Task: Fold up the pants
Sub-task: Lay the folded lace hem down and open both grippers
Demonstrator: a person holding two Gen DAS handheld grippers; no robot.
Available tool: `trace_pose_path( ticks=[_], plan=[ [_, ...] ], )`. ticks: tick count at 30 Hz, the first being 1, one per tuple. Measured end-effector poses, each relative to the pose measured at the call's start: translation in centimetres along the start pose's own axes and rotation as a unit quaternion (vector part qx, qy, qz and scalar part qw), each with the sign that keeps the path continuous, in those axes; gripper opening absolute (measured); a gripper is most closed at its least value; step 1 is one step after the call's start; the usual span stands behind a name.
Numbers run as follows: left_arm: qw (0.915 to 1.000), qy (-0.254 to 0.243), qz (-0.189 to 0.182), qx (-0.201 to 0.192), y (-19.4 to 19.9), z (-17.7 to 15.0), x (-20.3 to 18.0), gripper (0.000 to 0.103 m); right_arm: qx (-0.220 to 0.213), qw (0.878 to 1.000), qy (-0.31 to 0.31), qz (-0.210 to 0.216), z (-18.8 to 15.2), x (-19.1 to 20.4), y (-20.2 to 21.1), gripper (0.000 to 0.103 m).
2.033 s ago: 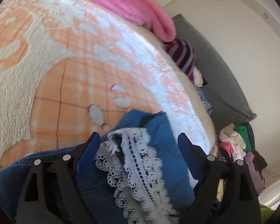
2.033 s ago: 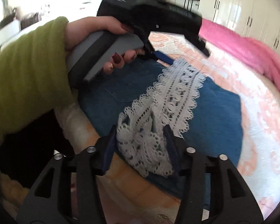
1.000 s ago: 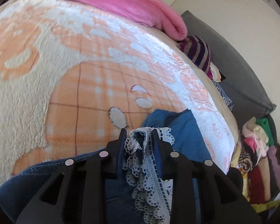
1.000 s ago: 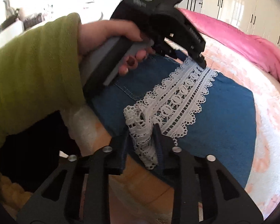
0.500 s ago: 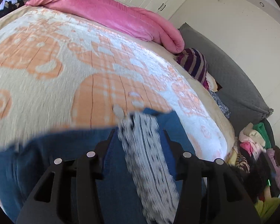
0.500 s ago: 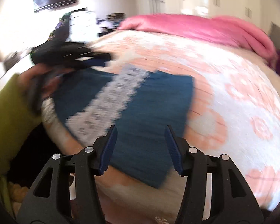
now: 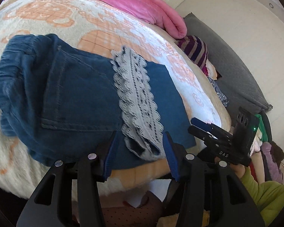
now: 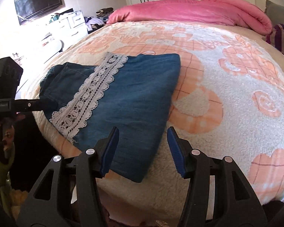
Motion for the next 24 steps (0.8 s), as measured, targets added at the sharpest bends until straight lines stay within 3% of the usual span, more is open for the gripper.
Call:
trace_pose_path(
  ticks=[5, 6, 8, 10, 11, 14, 15, 19, 24],
  plan=[
    [0.9997, -0.019, -0.002, 0.018, -1.4, -0.3, -1.7, 0.048, 0.002, 1.000, 0.009, 0.009, -0.3, 0.5, 0.0, 0.050],
    [0.9995, -0.023, 0.004, 0.023, -1.8, -0.5, -1.7, 0.064, 0.003, 1.000, 0.010, 0.009, -0.4, 0.5, -0.1, 0.050],
    [0.9989, -0.025, 0.023, 0.030, -2.6, -1.0, -1.4, 0.069, 0.008, 1.000, 0.014, 0.011, -0.7, 0.7, -0.5, 0.055],
    [0.9979, -0.037, 0.043, 0.031, -3.2, -1.5, -1.1, 0.066, 0.017, 1.000, 0.023, 0.005, -1.2, 0.9, -0.9, 0.055],
    [0.9973, -0.043, 0.052, 0.030, -3.4, -1.6, -1.0, 0.058, 0.022, 0.999, 0.027, 0.003, -1.4, 0.9, -1.1, 0.056],
    [0.9944, -0.068, 0.075, 0.032, -3.3, -1.7, -0.8, 0.023, 0.029, 0.999, 0.031, -0.002, -1.7, 0.8, -1.3, 0.056],
    [0.9943, -0.071, 0.073, 0.033, -3.0, -1.6, -0.9, 0.019, 0.029, 0.999, 0.031, -0.002, -1.7, 0.8, -1.2, 0.056],
    [0.9892, -0.106, 0.093, 0.039, -2.2, -2.0, -1.0, 0.019, 0.032, 0.999, 0.027, -0.004, -2.0, 0.6, -1.2, 0.058],
    [0.9930, -0.075, 0.079, 0.046, -2.5, -2.6, 0.3, 0.025, 0.038, 0.999, 0.034, -0.005, -2.1, 0.6, -1.5, 0.063]
  ],
)
Point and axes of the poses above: each gripper's, at about its wrist camera, not at the fingertips, and y roughly against the way its jaws point, x to its left, z to its top, the point moved 9 cm from there along -y, roughly the way its jaws point, and after that the axes turned 5 degrees about -x, right-handed, at the moved point
